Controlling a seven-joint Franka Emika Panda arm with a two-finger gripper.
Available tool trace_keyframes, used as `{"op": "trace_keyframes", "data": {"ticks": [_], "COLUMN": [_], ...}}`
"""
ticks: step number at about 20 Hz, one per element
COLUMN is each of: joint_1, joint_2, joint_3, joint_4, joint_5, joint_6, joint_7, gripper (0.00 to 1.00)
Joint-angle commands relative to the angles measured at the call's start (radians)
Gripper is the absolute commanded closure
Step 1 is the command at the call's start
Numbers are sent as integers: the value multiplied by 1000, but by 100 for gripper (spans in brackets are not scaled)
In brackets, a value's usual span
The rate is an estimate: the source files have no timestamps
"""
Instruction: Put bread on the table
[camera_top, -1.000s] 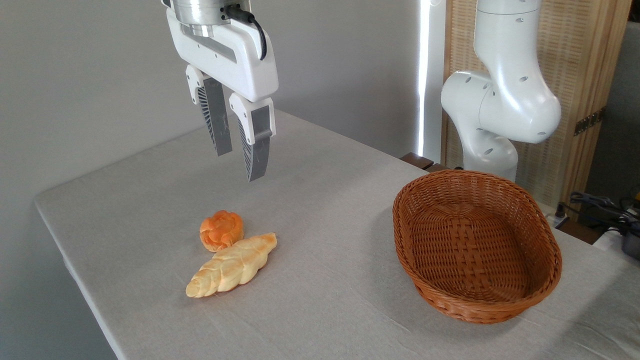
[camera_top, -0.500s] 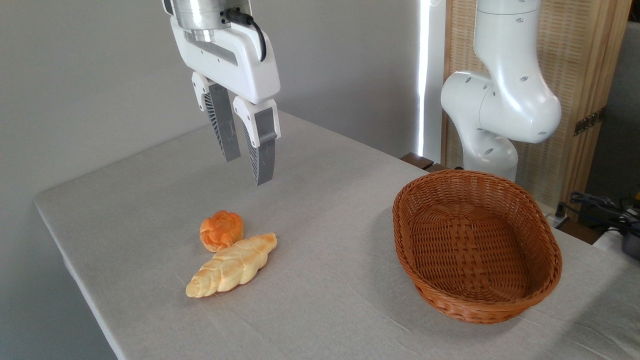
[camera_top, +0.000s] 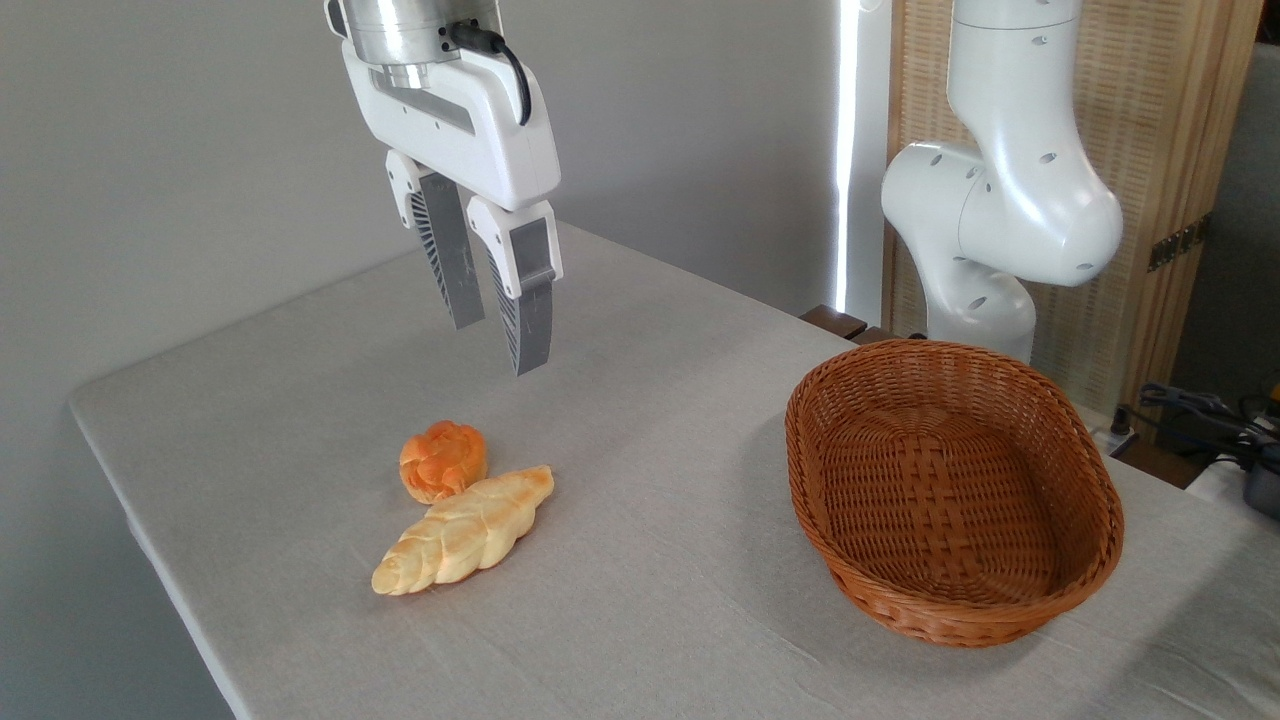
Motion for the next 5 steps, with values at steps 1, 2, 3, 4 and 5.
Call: {"op": "trace_keyframes", "data": {"ticks": [1, 2, 3, 4, 5], "joint_1": [11, 13, 14, 14, 14], "joint_2": [-7, -7, -7, -7, -7], "joint_3": [-2, 0, 0, 0, 1], "joint_4": [-13, -13, -13, -13, -13], "joint_5": [-5, -6, -5, -5, -2], "joint_6": [-15, -15, -15, -15, -15], "joint_7": [-5, -5, -5, -2, -2], "gripper": [0, 0, 0, 0, 0]}}
